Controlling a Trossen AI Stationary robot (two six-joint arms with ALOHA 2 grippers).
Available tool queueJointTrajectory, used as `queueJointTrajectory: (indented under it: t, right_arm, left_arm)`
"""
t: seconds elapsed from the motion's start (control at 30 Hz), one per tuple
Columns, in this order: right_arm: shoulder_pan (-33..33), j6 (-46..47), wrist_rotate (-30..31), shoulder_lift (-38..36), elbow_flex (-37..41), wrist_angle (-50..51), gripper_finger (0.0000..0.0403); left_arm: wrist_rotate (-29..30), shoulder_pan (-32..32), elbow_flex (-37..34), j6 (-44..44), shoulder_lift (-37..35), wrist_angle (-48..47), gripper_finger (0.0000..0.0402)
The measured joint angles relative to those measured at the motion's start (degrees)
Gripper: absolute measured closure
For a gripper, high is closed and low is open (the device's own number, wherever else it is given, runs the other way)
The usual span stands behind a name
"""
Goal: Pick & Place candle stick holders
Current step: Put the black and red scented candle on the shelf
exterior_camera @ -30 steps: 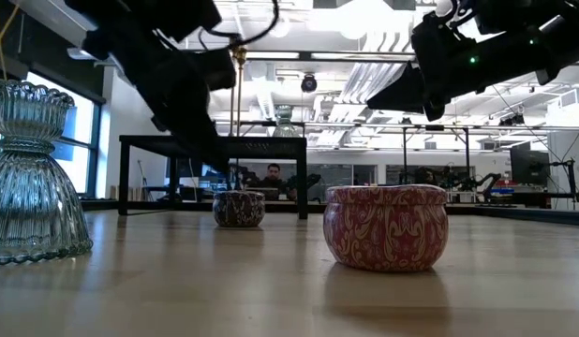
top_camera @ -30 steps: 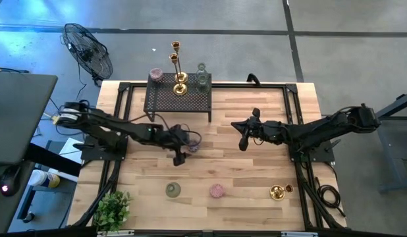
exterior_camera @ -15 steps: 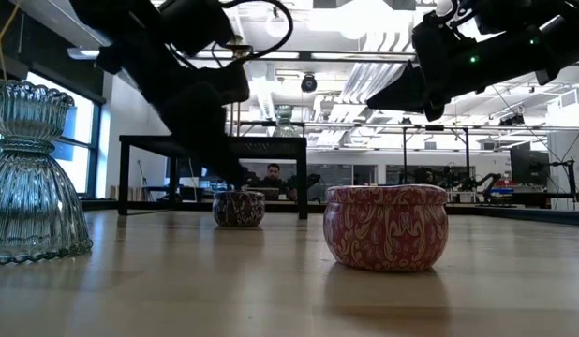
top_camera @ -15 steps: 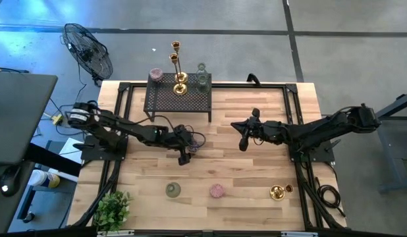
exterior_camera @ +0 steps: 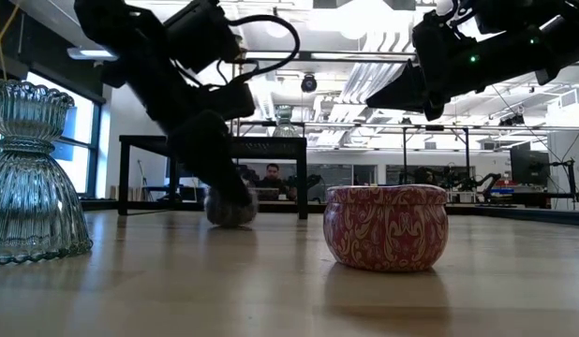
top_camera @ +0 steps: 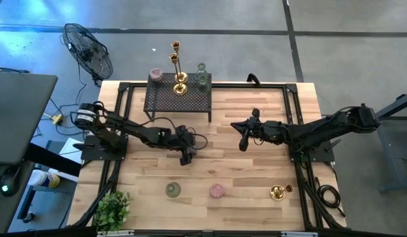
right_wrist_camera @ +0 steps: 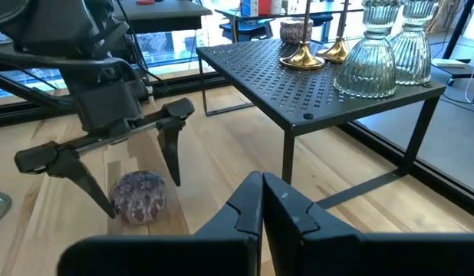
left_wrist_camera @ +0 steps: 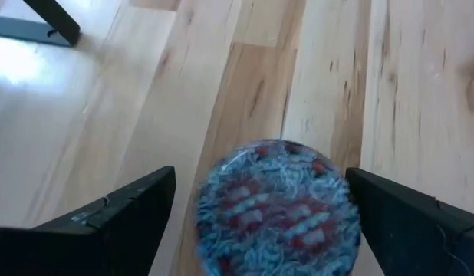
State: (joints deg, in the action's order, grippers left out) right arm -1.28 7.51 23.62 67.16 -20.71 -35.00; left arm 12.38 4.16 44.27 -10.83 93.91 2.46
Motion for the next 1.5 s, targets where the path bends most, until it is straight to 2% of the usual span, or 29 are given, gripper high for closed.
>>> queueJointTrajectory:
  t: [0.2,0.5,0.67,0.97,1.2,1.5]
  right_arm:
    - [0.00,0.00,0.00,0.00,0.00,0.00,0.0402]
    - [0.00,0.01,0.00,0.00,0.00,-0.01,0.0401]
    - [0.00,0.02,0.02,0.00,0.00,0.00,0.0401]
    - [0.00,0.06,0.00,0.00,0.00,0.00,0.0401]
    - [0.00,0.05,0.00,0.00,0.00,0.00,0.0402]
    - [0.00,0.05,0.00,0.00,0.00,0.02,0.0402]
  left_arm:
    - [-3.14,0.00,0.02,0.06,0.06,0.33,0.0035]
    - [-2.65,-0.02,-0.04,-1.45,1.66,-0.09,0.0076]
    - [-4.78,-0.02,-0.02,-1.47,1.60,-0.15,0.0078]
    - [-4.55,-0.02,-0.02,-1.05,1.60,0.17,0.0080]
    - [-4.59,-0.02,-0.02,-1.03,1.57,0.39,0.0115]
    - [-6.10,-0.01,-0.02,-1.04,-1.36,-0.92,0.0108]
